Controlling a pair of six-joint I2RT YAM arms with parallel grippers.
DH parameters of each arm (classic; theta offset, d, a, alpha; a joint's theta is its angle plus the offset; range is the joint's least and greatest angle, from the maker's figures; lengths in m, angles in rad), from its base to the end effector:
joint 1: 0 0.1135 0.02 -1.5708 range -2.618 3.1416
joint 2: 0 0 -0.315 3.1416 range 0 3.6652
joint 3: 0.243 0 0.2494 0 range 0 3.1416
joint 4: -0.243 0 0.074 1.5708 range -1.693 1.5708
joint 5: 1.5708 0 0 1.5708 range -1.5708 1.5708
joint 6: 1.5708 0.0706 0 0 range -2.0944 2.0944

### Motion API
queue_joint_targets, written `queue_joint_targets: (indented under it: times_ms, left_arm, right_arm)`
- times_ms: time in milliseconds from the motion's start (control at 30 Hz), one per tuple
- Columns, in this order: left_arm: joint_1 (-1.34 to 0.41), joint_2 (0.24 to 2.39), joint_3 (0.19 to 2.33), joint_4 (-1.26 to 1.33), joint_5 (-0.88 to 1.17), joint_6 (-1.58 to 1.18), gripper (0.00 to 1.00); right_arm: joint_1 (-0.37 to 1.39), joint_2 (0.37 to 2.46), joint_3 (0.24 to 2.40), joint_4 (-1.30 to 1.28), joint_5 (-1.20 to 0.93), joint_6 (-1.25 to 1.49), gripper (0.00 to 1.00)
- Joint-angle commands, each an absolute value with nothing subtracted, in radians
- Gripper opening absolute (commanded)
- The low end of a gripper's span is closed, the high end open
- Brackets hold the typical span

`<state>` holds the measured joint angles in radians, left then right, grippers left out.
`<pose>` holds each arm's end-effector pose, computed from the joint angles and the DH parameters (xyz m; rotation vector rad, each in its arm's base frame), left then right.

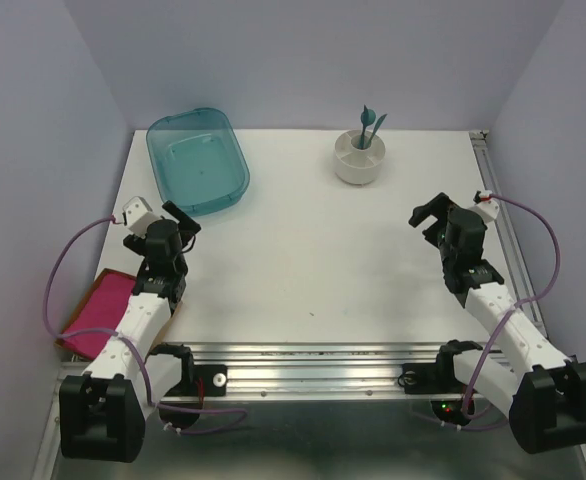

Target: Place the utensils on the paper napkin and roll it up

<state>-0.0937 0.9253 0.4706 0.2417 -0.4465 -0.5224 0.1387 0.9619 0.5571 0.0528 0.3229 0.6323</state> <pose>0.2108 0.0108 0.2836 -0.6792 1.6268 -0.0491 0.2193 0.0080 0.2831 0.6727 1.7871 0.2117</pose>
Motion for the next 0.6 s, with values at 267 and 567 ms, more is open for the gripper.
queue_joint_targets:
  times_ms: [267, 567]
  left_arm:
    - [-0.046, 0.997, 0.547, 0.048, -0.618, -0.753, 0.98]
    - [-0.008, 1.227, 0.870, -0.558, -0.741, -1.112, 0.87]
  right_arm:
    - [0.137, 0.988, 0.577, 0.072, 0.302, 0.627, 1.00]
    - [0.137, 1.026, 0.589, 0.081, 0.270, 0.658, 1.00]
